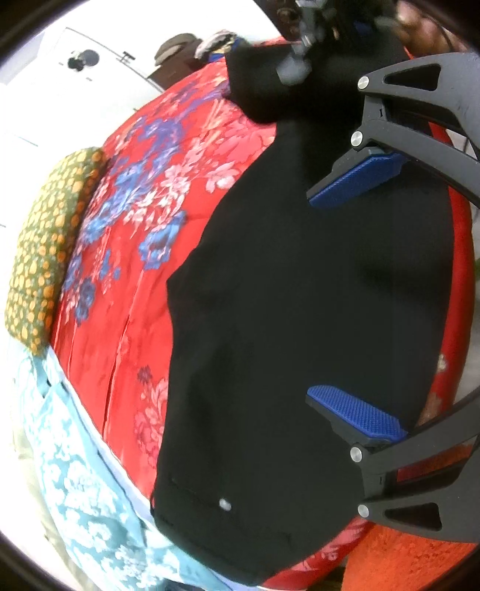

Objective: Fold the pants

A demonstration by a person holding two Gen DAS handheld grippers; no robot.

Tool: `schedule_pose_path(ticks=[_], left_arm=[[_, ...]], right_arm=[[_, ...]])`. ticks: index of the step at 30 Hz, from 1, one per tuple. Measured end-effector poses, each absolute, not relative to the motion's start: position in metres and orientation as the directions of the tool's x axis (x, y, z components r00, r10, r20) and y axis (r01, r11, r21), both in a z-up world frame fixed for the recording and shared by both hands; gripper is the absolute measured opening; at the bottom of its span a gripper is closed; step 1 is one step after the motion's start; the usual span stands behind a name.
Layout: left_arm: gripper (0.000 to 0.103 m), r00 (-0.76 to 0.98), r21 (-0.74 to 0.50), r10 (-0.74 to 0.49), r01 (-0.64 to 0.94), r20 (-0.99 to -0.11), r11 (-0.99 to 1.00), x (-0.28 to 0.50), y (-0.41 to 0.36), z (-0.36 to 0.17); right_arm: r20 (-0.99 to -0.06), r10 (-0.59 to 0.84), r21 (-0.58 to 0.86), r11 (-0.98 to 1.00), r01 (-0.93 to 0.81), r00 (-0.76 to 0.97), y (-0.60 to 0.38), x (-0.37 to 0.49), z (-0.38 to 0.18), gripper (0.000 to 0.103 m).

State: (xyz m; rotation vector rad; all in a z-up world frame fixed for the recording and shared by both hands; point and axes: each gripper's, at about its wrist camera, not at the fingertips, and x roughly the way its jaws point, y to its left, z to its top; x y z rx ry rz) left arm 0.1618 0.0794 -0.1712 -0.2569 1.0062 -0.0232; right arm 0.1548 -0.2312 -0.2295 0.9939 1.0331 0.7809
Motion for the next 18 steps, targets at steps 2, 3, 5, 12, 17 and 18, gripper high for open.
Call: schedule_pose_path(ticks=[2, 3, 5, 12, 17, 18], left_arm=[[0.097, 0.539, -0.235, -0.134, -0.124, -0.832, 0.964, 0.164, 0.087, -0.172], [0.097, 0.538, -0.245, -0.132, -0.142, -0.832, 0.959, 0.165, 0.093, -0.174], [0.097, 0.537, -0.262, -0.132, -0.173, -0.833, 0.949, 0.165, 0.103, -0.175], [0.097, 0.552, -0.358, -0.197, -0.200, -0.810, 0.912, 0.166, 0.117, -0.178], [0.095, 0.552, -0.343, -0.264, -0.043, -0.791, 0.938, 0.167, 0.082, -0.170], [0.089, 0.544, -0.328, -0.275, -0.001, -0.793, 0.945, 0.168, 0.071, -0.170]], right_arm=[[-0.392, 0.867, 0.897, 0.434, -0.081, 0.309, -0.208, 0.157, -0.237, 0.015], [-0.442, 0.846, 0.872, 0.484, -0.081, 0.299, -0.194, 0.163, -0.243, 0.020], [-0.546, 0.789, 0.808, 0.585, -0.074, 0.282, -0.175, 0.168, -0.253, 0.033], [-0.561, 0.763, 0.746, 0.634, -0.203, 0.321, -0.191, 0.156, -0.205, 0.083], [-0.699, 0.508, 0.368, 0.859, -0.356, 0.503, -0.249, 0.105, -0.158, 0.096], [-0.717, 0.457, 0.308, 0.885, -0.348, 0.527, -0.259, 0.097, -0.158, 0.095]])
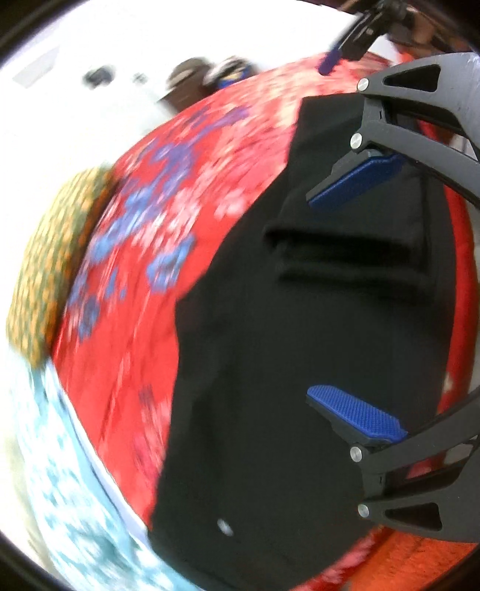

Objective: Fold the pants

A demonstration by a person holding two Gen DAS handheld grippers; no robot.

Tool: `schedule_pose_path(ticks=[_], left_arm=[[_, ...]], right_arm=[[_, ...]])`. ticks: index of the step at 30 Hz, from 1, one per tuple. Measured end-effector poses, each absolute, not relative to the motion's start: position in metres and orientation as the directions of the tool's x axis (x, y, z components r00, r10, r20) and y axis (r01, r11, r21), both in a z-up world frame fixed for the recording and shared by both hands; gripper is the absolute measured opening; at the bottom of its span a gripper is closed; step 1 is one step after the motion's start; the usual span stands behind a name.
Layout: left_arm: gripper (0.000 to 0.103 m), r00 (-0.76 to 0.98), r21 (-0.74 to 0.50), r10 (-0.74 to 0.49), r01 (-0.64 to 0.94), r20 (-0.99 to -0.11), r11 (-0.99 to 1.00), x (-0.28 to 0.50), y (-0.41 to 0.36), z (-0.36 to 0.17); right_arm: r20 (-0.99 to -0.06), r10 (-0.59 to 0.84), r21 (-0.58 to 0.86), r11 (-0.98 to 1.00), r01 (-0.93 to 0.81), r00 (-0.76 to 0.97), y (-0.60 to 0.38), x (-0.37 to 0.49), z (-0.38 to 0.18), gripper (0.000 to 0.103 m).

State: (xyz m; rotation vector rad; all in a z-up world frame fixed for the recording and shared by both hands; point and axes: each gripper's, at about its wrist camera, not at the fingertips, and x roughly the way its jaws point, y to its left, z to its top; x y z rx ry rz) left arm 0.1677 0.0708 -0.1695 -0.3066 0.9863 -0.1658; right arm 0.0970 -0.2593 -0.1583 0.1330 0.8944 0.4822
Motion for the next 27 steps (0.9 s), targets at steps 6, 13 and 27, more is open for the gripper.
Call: schedule_pose_path(ticks=[6, 13, 27], left_arm=[[0.004, 0.428, -0.154, -0.225, 0.194, -0.875, 0.969, 0.171, 0.008, -0.190], [0.009, 0.428, -0.078, -0.150, 0.182, -0.891, 0.980, 0.162, 0.008, -0.193], [0.068, 0.457, -0.077, -0.097, 0.062, -0.884, 0.995, 0.156, 0.031, -0.184]], right_arm=[[-0.761, 0.241, 0.142, 0.968, -0.208, 0.602, -0.318, 0.046, -0.177, 0.095], [-0.744, 0.270, 0.130, 0.956, -0.264, 0.611, -0.311, 0.049, -0.169, 0.092], [-0.848, 0.189, 0.015, 0.942, -0.335, 0.494, -0.265, 0.074, -0.234, 0.079]])
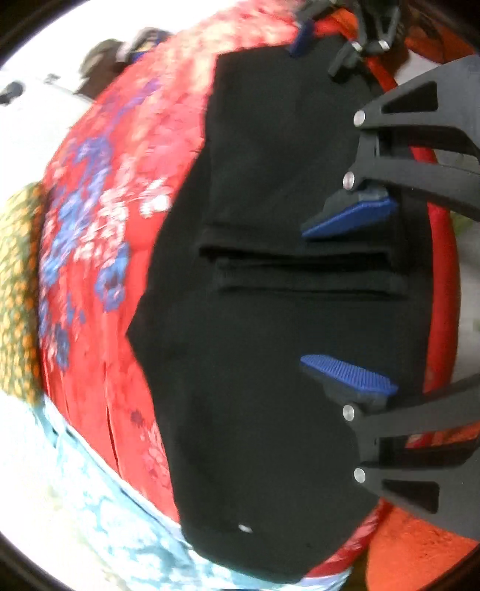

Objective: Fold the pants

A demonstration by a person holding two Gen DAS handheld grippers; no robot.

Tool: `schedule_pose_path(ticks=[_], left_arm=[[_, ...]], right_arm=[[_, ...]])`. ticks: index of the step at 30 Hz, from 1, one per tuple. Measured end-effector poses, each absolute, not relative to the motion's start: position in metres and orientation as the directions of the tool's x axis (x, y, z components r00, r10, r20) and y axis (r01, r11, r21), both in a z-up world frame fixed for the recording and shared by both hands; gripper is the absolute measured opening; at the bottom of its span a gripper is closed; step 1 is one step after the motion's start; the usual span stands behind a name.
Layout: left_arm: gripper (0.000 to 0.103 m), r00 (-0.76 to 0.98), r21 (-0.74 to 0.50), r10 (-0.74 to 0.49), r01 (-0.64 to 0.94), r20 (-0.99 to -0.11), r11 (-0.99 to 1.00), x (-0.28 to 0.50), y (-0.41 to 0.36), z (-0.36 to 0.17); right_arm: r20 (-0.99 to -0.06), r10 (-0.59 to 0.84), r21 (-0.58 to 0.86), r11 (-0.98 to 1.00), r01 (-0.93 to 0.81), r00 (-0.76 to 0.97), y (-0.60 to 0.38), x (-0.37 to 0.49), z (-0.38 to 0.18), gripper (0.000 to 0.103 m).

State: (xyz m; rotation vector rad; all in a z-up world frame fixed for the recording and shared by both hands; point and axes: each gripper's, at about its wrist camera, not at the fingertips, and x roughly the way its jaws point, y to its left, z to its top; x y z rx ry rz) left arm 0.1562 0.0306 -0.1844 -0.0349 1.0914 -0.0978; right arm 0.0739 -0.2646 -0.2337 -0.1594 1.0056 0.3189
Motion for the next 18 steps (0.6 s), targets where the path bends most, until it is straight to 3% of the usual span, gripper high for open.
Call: schedule_pose_path(ticks=[7, 9, 13, 18], left_arm=[[0.073, 0.501, -0.120, -0.104, 0.000, -0.859, 0.993, 0.150, 0.046, -0.171], [0.080, 0.522, -0.109, -0.099, 0.012, -0.847, 0.994, 0.147, 0.042, -0.167], [0.082, 0.562, -0.072, -0.093, 0.060, -0.822, 0.996, 0.142, 0.027, -0.160], [0.091, 0.598, -0.039, -0.128, 0.159, -0.791, 0.987, 0.141, -0.004, -0.159]], right_arm=[[-0.849, 0.162, -0.013, 0.945, -0.327, 0.503, -0.256, 0.072, -0.238, 0.086], [-0.848, 0.160, -0.014, 0.946, -0.323, 0.505, -0.256, 0.071, -0.238, 0.087], [-0.845, 0.159, -0.013, 0.949, -0.316, 0.510, -0.256, 0.072, -0.239, 0.091], [-0.842, 0.158, -0.002, 0.955, -0.296, 0.516, -0.255, 0.072, -0.242, 0.102]])
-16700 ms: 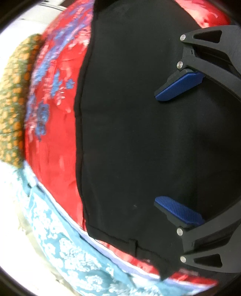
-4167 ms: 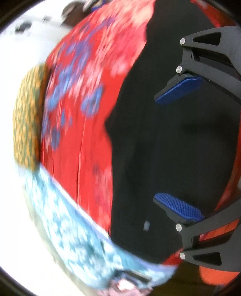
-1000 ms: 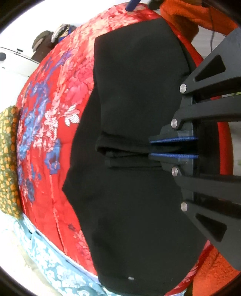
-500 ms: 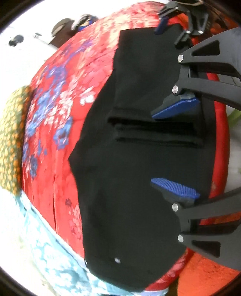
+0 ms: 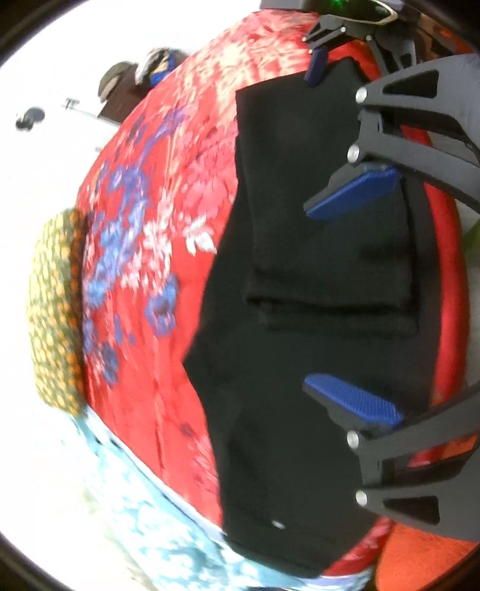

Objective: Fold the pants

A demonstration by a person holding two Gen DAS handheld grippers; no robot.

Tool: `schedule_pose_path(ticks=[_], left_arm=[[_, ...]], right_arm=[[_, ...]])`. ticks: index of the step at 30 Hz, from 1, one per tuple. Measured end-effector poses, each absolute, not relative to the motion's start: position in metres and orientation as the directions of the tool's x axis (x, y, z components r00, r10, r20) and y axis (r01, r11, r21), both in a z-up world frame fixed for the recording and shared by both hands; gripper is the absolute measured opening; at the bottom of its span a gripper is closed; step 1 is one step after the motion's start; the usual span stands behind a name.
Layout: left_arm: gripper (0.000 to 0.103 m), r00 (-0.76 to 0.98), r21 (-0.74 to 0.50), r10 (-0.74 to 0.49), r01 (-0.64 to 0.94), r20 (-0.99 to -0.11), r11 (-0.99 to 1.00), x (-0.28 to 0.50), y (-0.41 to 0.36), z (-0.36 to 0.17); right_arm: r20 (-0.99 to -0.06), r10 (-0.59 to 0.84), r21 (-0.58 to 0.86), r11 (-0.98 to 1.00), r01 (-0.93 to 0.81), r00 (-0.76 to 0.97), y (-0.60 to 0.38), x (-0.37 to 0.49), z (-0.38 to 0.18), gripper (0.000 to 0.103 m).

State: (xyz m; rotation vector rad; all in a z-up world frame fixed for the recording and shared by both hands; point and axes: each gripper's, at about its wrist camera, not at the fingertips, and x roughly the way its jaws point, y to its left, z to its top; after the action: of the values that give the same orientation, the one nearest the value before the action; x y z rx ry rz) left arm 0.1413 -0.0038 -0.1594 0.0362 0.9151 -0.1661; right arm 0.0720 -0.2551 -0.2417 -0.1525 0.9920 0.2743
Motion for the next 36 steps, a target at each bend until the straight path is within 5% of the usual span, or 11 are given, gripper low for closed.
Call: schedule_pose_path(ticks=[6, 12, 19, 36], left_arm=[[0.091, 0.495, 0.080, -0.026, 0.191, -0.868, 0.978, 0.162, -0.021, -0.202], [0.102, 0.434, -0.019, -0.077, 0.136, -0.898, 0.990, 0.171, -0.003, -0.217], [0.103, 0.438, -0.024, -0.081, 0.133, -0.895, 0.991, 0.168, -0.002, -0.220], [0.103, 0.448, -0.020, -0.078, 0.134, -0.891, 0.991, 0.169, -0.003, -0.223]], right_arm=[[-0.842, 0.142, -0.012, 0.960, -0.281, 0.521, -0.253, 0.073, -0.244, 0.103], [-0.843, 0.126, -0.034, 0.958, -0.286, 0.523, -0.251, 0.073, -0.240, 0.103], [-0.753, 0.120, -0.070, 0.963, -0.260, 0.647, -0.253, 0.055, -0.201, 0.103], [-0.793, 0.080, -0.040, 0.982, -0.184, 0.604, -0.272, 0.069, -0.223, 0.103]])
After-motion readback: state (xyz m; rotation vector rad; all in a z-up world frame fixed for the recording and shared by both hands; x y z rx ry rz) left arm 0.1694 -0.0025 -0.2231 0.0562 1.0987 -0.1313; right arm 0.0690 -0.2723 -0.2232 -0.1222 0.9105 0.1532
